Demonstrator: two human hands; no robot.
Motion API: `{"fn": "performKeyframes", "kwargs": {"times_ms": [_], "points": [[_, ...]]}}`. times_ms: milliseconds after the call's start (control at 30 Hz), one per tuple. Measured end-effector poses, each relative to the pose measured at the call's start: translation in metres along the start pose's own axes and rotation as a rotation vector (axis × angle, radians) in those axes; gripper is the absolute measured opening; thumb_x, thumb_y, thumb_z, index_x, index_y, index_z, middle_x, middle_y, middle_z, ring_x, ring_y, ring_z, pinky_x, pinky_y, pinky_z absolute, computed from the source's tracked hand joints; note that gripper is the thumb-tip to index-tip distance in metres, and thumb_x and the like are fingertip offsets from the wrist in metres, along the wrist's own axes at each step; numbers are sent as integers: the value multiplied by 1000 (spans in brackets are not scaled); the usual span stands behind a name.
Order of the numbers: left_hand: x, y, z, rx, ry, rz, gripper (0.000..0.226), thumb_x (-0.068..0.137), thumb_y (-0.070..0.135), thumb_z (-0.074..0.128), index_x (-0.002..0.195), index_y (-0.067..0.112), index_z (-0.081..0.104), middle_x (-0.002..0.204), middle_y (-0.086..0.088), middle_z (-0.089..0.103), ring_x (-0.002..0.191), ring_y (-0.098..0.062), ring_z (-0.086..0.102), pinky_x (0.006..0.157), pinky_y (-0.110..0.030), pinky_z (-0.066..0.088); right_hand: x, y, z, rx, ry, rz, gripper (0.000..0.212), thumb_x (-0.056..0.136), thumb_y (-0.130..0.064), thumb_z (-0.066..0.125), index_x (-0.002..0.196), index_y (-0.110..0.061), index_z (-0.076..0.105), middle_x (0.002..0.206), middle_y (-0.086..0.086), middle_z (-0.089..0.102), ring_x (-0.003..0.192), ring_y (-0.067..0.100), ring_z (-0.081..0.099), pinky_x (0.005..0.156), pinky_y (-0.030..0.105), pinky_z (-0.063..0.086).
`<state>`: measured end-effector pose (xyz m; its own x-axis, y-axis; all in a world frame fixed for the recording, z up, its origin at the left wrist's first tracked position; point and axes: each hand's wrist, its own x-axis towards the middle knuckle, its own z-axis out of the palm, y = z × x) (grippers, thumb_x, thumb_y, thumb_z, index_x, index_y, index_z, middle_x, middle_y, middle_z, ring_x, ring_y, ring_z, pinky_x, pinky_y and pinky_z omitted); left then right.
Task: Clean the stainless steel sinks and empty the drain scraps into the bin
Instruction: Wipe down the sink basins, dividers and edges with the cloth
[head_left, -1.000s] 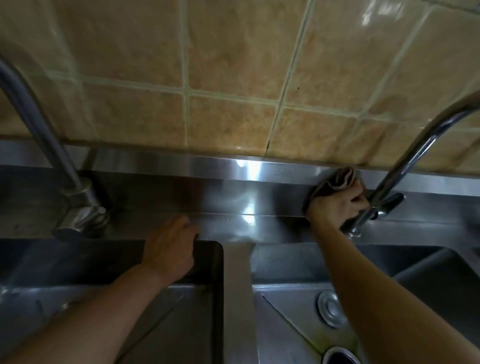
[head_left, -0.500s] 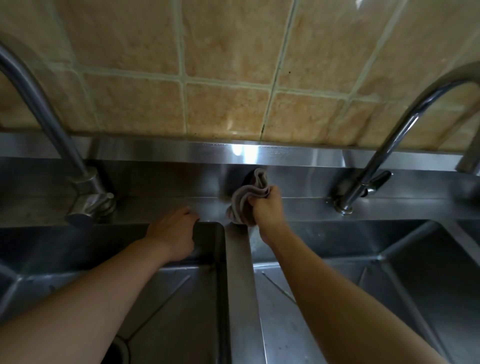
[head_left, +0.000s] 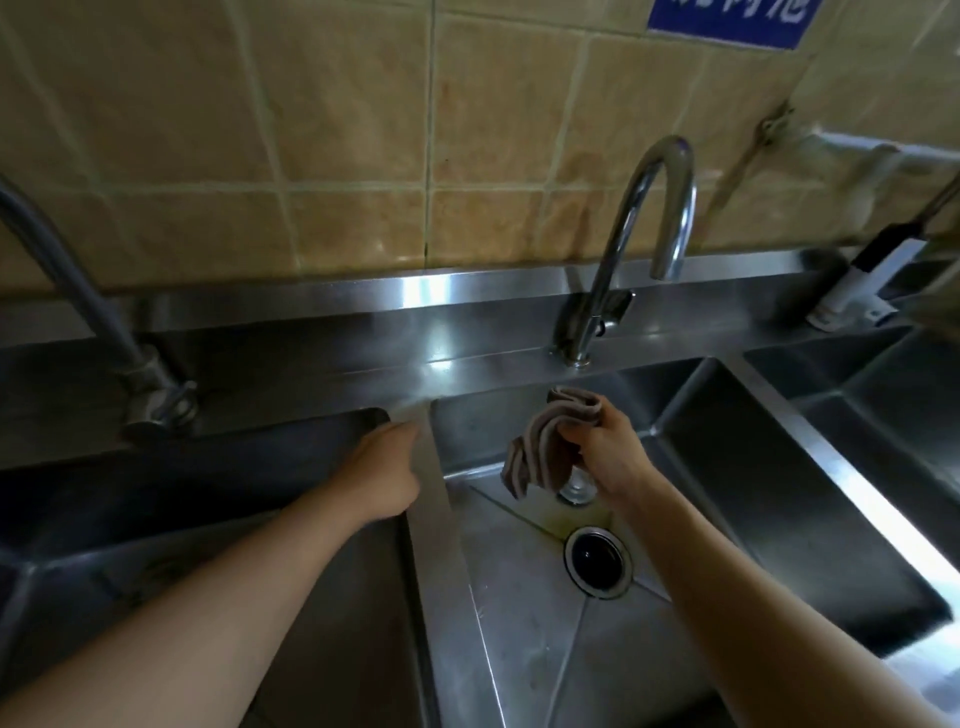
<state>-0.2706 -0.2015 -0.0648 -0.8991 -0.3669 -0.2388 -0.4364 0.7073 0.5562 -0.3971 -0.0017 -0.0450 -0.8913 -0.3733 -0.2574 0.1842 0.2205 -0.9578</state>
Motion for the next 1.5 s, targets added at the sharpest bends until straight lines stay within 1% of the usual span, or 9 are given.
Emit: {"fn": "performKeyframes", "kwargs": {"times_ms": [200,533,633,700,833,1133,1233,1400,1500], "points": [[-19,60,29,-82,-59,-43,44,85,8,56,128,18,54,130,-8,57,118,-27,54,91,-25,43,-33,5,-49,-81,-22,-20,29,89,5,55,111,-13,60,88,2,66,80,13,63,62,14,52],[-23,125,102,-252,-144,-238,38,86,10,56,123,17,57,124,-11,59,112,-28,56,88,-27,45,-24,22,-127,-163,-153,-11,26,85,6,61,101,-14,66,93,7,70,85,17,67,73,25,56],[-28,145,132,-510,-178,-370,13,91,9,49,93,17,58,95,-17,64,86,-33,66,67,-30,55,-14,34,-145,-239,-172,-29,24,84,-3,65,103,-17,64,98,6,70,93,21,67,84,41,56],[-36,167,147,-721,-237,-528,14,100,19,37,102,19,52,82,-10,66,63,-21,67,49,-20,46,-9,41,-156,-246,-192,-64,24,83,-3,66,101,-18,60,98,5,68,94,20,66,82,41,56],[-41,190,168,-1081,-266,-722,41,102,44,29,117,14,52,82,-11,71,63,-17,70,57,-25,48,-6,46,-161,-196,-317,-118,36,83,12,59,105,-16,53,86,-1,62,77,9,60,65,27,51],[-27,194,169,-1769,-127,-941,68,96,61,27,106,1,59,88,-24,69,85,-38,63,82,-49,50,-5,57,-148,-204,-501,-56,18,70,-13,71,84,-16,60,85,14,67,85,34,66,82,50,54],[-19,194,168,-1803,-161,-991,62,94,59,35,112,3,57,94,-22,65,84,-35,61,66,-44,55,-9,58,-153,-144,-555,2,24,65,-10,73,83,-6,57,83,19,63,81,33,63,78,48,52],[-19,201,171,-1705,-146,-974,20,92,21,55,87,2,60,56,-13,66,51,-24,64,42,-25,51,-13,56,-165,-173,-578,20,34,65,-13,75,89,7,63,87,32,65,77,31,63,75,43,52],[-22,200,175,-1728,-18,-884,22,96,6,47,81,0,62,57,-15,67,47,-24,65,41,-28,52,-11,61,-166,-192,-494,58,14,81,-5,71,90,4,66,85,25,67,77,28,65,71,38,53]]}}
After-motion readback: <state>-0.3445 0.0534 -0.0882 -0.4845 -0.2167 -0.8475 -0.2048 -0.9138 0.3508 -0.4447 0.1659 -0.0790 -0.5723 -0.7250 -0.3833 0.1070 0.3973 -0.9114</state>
